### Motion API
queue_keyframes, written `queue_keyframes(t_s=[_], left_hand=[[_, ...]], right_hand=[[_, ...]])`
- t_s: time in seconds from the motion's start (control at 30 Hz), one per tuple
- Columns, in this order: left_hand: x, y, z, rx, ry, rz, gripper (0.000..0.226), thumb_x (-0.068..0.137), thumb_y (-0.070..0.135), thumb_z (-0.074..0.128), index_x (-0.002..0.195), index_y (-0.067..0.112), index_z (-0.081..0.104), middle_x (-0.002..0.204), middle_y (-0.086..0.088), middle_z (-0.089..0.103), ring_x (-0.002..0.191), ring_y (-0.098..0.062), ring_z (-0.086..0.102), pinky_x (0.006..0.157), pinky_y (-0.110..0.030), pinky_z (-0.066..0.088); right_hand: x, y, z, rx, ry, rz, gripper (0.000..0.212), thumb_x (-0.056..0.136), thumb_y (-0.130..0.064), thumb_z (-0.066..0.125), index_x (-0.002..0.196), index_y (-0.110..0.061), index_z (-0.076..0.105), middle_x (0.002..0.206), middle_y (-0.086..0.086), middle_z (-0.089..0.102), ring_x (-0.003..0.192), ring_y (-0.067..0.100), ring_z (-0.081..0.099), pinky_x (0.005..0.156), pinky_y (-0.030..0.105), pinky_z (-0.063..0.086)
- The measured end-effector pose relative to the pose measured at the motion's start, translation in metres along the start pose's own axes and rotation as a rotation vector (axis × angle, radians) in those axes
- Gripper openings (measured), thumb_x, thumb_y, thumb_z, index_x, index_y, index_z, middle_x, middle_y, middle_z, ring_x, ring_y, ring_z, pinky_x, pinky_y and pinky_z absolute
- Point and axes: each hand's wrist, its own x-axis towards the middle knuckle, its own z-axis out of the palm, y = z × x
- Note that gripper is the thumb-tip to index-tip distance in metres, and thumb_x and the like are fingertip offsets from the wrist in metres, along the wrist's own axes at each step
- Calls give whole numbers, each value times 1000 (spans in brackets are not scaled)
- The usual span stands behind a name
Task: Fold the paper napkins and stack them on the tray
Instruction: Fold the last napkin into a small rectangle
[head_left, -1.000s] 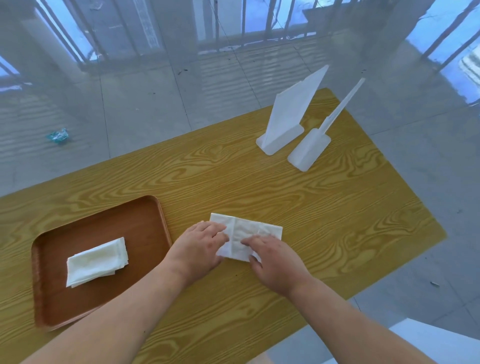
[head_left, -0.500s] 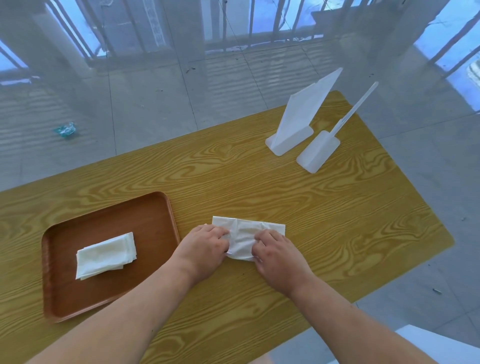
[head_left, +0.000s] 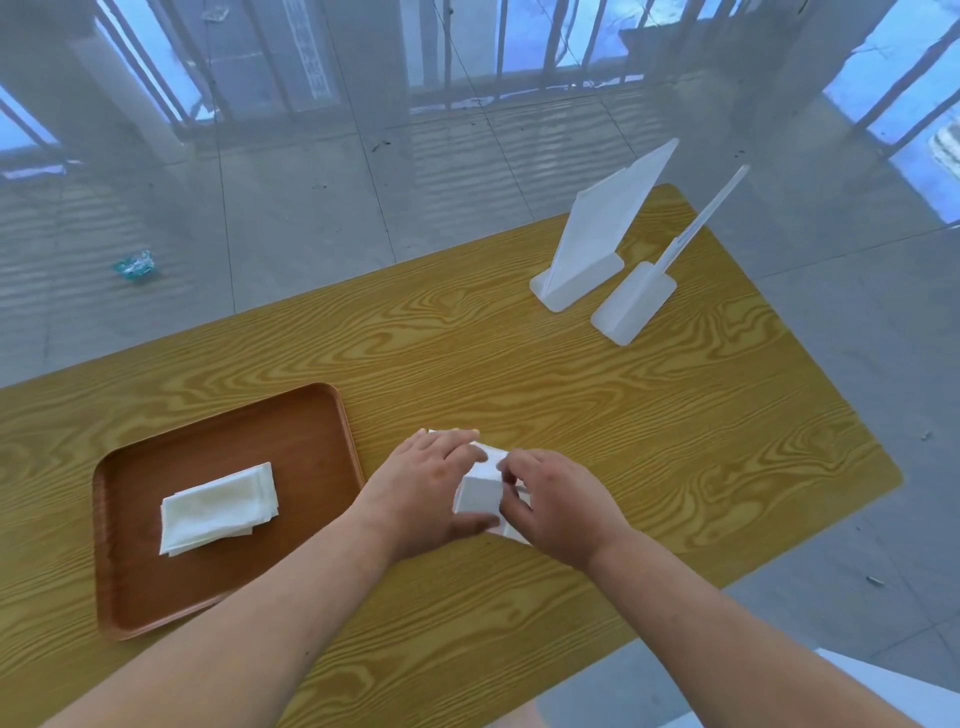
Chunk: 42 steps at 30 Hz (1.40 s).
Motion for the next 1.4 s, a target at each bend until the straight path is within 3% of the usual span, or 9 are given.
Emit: queue_keyframes(t_s=[0.13,0.23,0.37,0.47,0.7,0.9,1.03,1.17,1.4], left_hand=[[15,8,-33,89,227,-10,24,103,32,56,119,21,71,121,1,74,120,-24,65,108,-37,42],[21,10,-65,21,427,-22,11,96,18,68,100,14,78,94,-4,80,90,-32,73,80,-41,53],[20,14,-99,68,629,38,15,84,9,81,98,12,81,96,-4,82,94,-33,76,86,-46,56],[6,8,-103,147,700,183,17,86,18,81,102,15,82,108,-1,82,104,-27,74,93,-47,55],[-27,-17,-33,254,389,283,22,83,20,85,105,24,83,114,-2,80,105,-27,75,89,-47,60],[-36,-27,22,297,-186,129,46,104,51,36,134,34,67,158,7,52,144,-20,46,116,-42,37],[-38,-26,18,237,-104,110,87,92,88,17,123,30,75,140,9,67,129,-17,59,109,-43,44],[-26,-31,10,251,85,18,57,102,65,31,122,28,70,125,9,69,114,-15,62,99,-35,50],[-15,-38,24,362,79,-46,32,108,46,38,112,30,65,113,8,65,102,-18,58,86,-33,46]], right_hand=[[13,-12,-28,7,82,25,20,100,-43,49,96,-24,52,70,-10,59,63,17,56,56,41,49],[29,-18,-50,12,90,33,35,98,-50,56,119,-23,59,101,-9,74,86,18,68,69,40,54],[44,-21,-66,-59,391,-32,21,91,-11,69,111,-16,76,101,0,79,100,27,71,81,38,58],[46,-19,-72,-69,599,-173,25,89,-8,71,112,-11,78,112,4,80,113,26,69,99,33,51],[7,11,-21,-207,265,-268,40,79,-6,81,119,-11,79,127,10,76,120,34,70,96,53,59],[-24,28,24,-285,-226,-195,50,97,-32,52,144,-21,63,158,4,53,149,26,44,125,40,31],[-25,31,25,-272,-120,-207,56,96,-58,49,133,-22,70,138,-1,67,129,20,59,110,41,47],[-6,29,17,-254,57,-164,34,96,-40,61,120,-20,75,114,-3,71,106,21,64,94,39,56],[12,34,28,-370,-9,-100,17,99,-27,59,107,-22,72,108,-5,67,103,21,58,94,38,52]])
